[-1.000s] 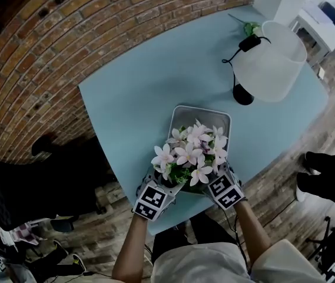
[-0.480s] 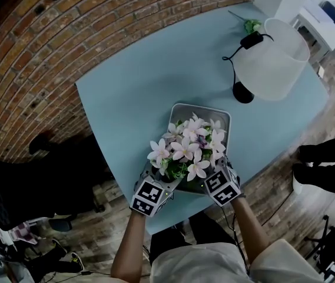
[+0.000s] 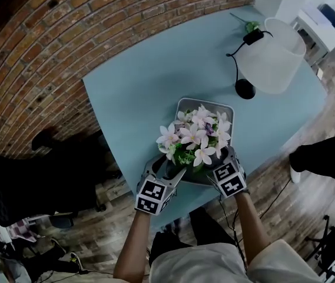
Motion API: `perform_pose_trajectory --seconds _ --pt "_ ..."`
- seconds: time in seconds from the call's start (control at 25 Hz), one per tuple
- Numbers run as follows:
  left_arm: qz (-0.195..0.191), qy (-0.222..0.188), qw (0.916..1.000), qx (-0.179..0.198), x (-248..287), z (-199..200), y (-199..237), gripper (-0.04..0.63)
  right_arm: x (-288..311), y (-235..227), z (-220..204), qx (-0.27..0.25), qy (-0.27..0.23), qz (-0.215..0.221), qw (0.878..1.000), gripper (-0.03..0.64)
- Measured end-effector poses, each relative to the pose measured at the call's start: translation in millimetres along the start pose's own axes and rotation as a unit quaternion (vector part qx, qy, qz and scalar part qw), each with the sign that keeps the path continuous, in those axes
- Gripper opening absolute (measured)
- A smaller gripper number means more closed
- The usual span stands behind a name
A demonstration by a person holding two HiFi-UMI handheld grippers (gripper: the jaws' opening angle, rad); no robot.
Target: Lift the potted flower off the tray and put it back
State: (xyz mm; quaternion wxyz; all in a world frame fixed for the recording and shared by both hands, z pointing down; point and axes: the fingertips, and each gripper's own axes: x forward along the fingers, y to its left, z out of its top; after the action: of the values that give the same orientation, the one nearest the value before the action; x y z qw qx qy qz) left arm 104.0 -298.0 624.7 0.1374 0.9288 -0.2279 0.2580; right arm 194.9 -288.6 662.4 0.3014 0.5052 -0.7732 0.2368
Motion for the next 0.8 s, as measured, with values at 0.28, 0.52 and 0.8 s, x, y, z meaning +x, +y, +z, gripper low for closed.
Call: perform_pose_trajectory --seconds 0.28,0.52,0.8 --pt "0.008 0.001 1.0 0.0 -51 -6 -3 0.33 -55 5 -25 0.094 0.002 -0.056 0.994 0.434" --pt "0.008 -0.028 0.999 0.034 -112 7 -23 0.304 -129 32 -12 0.103 -0.041 -0.1 0.989 0.425" --pt "0.004 -0.072 0.9944 0.077 -176 24 -58 0.236 -198 86 9 0.082 -0.097 -0.119 0.985 0.397"
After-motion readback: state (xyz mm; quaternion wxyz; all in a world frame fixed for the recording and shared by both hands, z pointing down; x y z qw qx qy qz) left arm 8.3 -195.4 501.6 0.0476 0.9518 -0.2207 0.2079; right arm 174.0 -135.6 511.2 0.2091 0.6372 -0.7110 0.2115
